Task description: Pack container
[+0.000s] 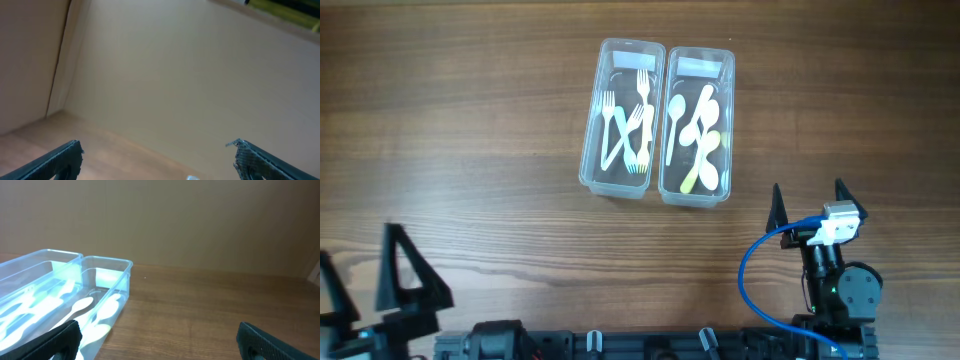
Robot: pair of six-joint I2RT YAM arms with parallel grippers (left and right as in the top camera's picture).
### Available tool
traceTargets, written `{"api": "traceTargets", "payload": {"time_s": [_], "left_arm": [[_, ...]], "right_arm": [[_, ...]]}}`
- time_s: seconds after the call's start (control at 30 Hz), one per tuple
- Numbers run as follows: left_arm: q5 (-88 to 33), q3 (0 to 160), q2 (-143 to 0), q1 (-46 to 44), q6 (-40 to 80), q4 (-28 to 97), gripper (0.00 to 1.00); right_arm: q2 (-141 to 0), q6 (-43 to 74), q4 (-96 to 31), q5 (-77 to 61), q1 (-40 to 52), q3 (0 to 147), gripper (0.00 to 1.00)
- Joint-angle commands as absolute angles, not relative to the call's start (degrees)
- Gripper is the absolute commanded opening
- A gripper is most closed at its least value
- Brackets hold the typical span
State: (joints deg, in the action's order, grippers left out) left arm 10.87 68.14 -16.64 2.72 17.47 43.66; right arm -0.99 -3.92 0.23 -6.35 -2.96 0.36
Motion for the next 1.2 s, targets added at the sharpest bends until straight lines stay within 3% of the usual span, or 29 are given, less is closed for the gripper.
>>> {"api": "traceTargets", "payload": {"time_s": [0.0, 0.47, 1.17], "left_arm": [[9.39, 56.93, -12.49, 2.35, 17.21, 40.71, 1.0], [5.37, 27.62, -9.78, 2.35, 18.5, 25.63, 1.0], [2.81, 13.06, -0.21, 2.35, 18.46, 24.69, 1.0]], "right_arm": [[-0.27, -2.92, 0.4, -5.58, -3.2, 0.3, 1.0], [-0.27, -2.92, 0.4, -5.58, -3.2, 0.3, 1.0], [-0.27, -2.9, 0.4, -5.58, -3.2, 0.3, 1.0]]}}
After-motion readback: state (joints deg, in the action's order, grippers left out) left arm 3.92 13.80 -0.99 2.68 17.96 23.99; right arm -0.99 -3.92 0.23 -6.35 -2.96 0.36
